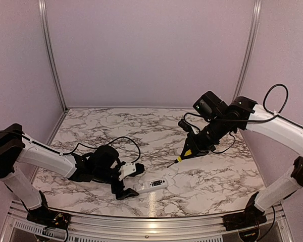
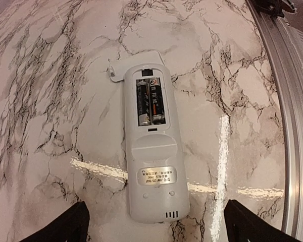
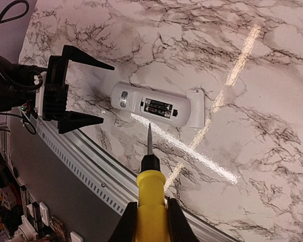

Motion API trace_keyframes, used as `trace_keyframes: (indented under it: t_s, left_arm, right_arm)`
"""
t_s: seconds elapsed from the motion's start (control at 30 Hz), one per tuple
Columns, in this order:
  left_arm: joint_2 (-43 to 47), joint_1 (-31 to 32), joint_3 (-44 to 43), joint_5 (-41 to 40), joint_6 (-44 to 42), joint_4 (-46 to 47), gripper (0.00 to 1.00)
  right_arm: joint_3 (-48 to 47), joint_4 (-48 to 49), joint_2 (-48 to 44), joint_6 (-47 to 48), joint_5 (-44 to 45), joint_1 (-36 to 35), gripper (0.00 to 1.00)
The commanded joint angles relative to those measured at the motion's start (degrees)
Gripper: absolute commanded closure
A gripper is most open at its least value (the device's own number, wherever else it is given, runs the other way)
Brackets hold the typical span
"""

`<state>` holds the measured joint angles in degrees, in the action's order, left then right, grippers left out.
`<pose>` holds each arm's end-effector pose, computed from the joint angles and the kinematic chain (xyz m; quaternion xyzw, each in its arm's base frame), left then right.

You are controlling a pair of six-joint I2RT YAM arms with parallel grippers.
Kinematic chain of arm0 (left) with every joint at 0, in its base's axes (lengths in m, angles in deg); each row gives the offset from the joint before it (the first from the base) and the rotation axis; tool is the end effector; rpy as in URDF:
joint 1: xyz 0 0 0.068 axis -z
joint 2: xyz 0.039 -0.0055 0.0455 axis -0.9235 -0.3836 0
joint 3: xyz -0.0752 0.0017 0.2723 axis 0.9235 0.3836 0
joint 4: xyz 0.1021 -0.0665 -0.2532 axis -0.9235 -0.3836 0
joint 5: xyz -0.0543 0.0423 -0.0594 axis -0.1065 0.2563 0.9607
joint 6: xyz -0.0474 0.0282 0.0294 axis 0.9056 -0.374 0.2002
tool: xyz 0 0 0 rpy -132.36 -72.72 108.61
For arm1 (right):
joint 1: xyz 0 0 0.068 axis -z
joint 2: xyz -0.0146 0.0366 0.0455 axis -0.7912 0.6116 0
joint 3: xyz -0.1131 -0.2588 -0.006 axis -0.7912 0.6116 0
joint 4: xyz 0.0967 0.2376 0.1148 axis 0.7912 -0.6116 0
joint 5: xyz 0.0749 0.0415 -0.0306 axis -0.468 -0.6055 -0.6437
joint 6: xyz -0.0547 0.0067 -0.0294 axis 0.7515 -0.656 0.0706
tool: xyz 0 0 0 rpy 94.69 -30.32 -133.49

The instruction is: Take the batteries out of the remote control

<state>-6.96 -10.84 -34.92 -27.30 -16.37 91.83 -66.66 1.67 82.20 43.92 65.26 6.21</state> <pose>0.1628 -0.2715 0.1277 0.5969 0.6908 -0.2527 0.3204 0.1954 0.2259 0.3218 -0.1996 0.9398 0.2649 0.0823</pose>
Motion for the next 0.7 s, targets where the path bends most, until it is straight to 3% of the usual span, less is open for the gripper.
trace_keyframes:
  t_s: [0.0,0.37,0.67]
  left_arm:
    - [-3.2,-0.3,-0.7,2.6,2.1,7.6,0.03]
    - [-8.9,-0.3,0.0,2.9,1.4,13.5,0.07]
    - [-12.2,-0.3,-0.7,3.9,1.7,14.7,0.16]
  right_arm:
    - [0.2,0.8,1.2,-0.9,-0.5,-0.3,1.00]
    - [-1.2,0.9,4.1,0.2,-1.5,-0.3,1.00]
    - [-2.2,-0.1,5.5,1.4,-2.1,-0.3,1.00]
